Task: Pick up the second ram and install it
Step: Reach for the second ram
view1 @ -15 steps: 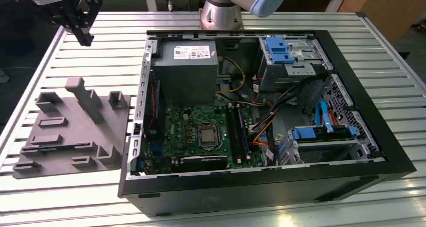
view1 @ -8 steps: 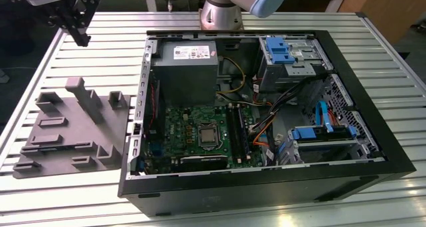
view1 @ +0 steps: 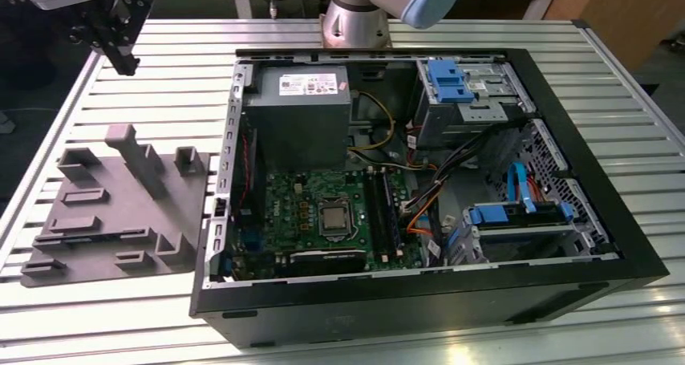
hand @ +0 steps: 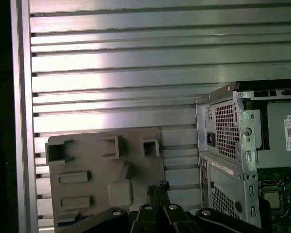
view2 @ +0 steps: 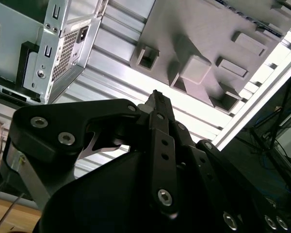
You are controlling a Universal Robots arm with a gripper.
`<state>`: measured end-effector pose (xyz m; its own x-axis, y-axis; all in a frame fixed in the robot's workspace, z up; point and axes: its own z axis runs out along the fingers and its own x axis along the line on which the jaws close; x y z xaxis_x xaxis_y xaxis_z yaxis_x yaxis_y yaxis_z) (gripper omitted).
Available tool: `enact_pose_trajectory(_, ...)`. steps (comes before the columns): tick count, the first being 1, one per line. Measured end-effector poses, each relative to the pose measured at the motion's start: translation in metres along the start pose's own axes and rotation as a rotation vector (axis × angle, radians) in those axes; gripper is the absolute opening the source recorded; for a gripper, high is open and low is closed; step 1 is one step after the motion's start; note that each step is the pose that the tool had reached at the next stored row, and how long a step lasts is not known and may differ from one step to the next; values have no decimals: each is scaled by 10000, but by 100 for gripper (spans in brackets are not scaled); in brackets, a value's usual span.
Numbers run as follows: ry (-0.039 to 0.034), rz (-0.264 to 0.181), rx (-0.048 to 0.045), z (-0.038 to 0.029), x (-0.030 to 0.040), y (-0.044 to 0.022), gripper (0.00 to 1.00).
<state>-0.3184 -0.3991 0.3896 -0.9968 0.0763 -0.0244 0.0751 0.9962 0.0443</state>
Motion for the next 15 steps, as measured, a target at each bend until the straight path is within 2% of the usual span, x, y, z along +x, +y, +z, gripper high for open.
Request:
enact_pose_trajectory(10, 0, 0, 0, 8, 98, -14, 11)
enact_pose_trajectory(15, 0, -1, 0, 19, 122, -28, 11)
